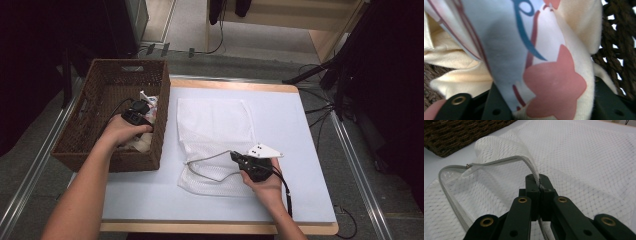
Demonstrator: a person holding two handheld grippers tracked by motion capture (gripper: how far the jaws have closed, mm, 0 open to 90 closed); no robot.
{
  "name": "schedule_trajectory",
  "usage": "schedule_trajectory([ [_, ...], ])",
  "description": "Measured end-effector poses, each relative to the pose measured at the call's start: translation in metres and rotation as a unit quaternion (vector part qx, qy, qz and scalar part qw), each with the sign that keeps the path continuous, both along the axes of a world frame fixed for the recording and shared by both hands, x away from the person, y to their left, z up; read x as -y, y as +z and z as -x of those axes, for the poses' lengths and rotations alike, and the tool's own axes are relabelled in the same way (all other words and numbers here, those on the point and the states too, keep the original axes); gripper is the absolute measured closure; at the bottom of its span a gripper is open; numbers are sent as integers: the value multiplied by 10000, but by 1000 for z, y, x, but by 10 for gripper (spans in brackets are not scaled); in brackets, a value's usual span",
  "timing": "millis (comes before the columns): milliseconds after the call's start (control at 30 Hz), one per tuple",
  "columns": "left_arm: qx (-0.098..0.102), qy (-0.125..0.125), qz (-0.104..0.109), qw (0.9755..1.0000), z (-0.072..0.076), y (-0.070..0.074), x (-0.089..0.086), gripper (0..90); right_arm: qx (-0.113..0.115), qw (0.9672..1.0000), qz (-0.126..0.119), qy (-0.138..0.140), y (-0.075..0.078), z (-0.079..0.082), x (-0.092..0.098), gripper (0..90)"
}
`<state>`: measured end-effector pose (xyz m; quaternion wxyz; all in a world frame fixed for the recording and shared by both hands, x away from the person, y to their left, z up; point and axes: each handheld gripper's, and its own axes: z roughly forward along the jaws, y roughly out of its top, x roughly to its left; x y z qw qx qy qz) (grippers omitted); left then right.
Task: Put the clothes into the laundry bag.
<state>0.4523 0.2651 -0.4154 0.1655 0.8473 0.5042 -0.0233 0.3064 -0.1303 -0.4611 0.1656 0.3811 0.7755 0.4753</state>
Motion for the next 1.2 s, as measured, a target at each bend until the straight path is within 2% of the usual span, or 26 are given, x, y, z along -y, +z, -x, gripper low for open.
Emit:
schedule_trajectory([
  [67,46,72,64,9999,0,3,-2,643,12,10000,4,13,0,0,0,885],
  [133,180,101,134,9997,0,7,-5,652,3,10000,4,14,0,0,1,885],
  [200,426,312,416,9977,2,15,-13,659,13,10000,0,6,0,0,1,886],
  [267,710,456,638,9944,4,22,-20,661,42,10000,4,3,0,1,2,887],
  [367,1190,582,968,9865,11,33,-27,662,79,10000,-20,-8,1,1,4,888],
  [467,1733,596,1181,9760,19,45,-30,661,77,10000,-16,-5,1,1,4,888],
  [533,1951,589,1333,9699,25,52,-31,660,79,10000,-10,4,0,1,3,888],
  [567,2093,578,1425,9657,29,56,-30,659,90,10000,-13,3,0,1,3,888],
  [633,2302,461,1294,9634,35,60,-26,659,99,9999,-17,12,0,1,3,888],
  [667,2453,394,1260,9604,39,64,-22,659,96,10000,-24,10,0,1,3,889],
  [733,2597,336,1265,9568,45,69,-18,659,91,10000,-23,25,0,0,3,889],
  [767,2691,310,1297,9538,49,73,-16,659,98,9999,-18,30,0,0,3,889],
  [800,2792,259,1353,9503,53,78,-14,659,104,9999,-15,25,0,0,3,889],
  [833,2913,237,1482,9448,57,83,-12,658,112,9999,-19,26,-1,0,3,889],
  [867,3032,170,1656,9383,61,88,-10,657,104,9999,-26,30,0,0,2,889],
  [933,3157,-52,1901,9296,68,98,-3,656,116,9999,-30,30,-1,0,3,889],
  [967,3210,-229,1935,9268,73,104,7,657,107,9999,-34,35,-1,0,3,889],
  [1000,3170,-374,1921,9280,77,108,17,656,109,9999,-31,37,-1,0,3,889],
  [1033,3130,-497,1849,9303,81,109,29,657,113,9999,-27,31,-1,0,3,889],
  [1067,3077,-587,1759,9332,84,110,38,657,111,9999,-36,29,-1,0,3,889],
  [1100,2964,-729,1670,9375,89,107,52,657,112,9999,-37,32,-1,0,3,889],
  [1133,2882,-833,1645,9396,93,104,62,657,111,9999,-41,47,0,0,3,889],
  [1200,2824,-971,1643,9401,101,98,76,656,128,9999,-43,56,0,0,3,889],
])
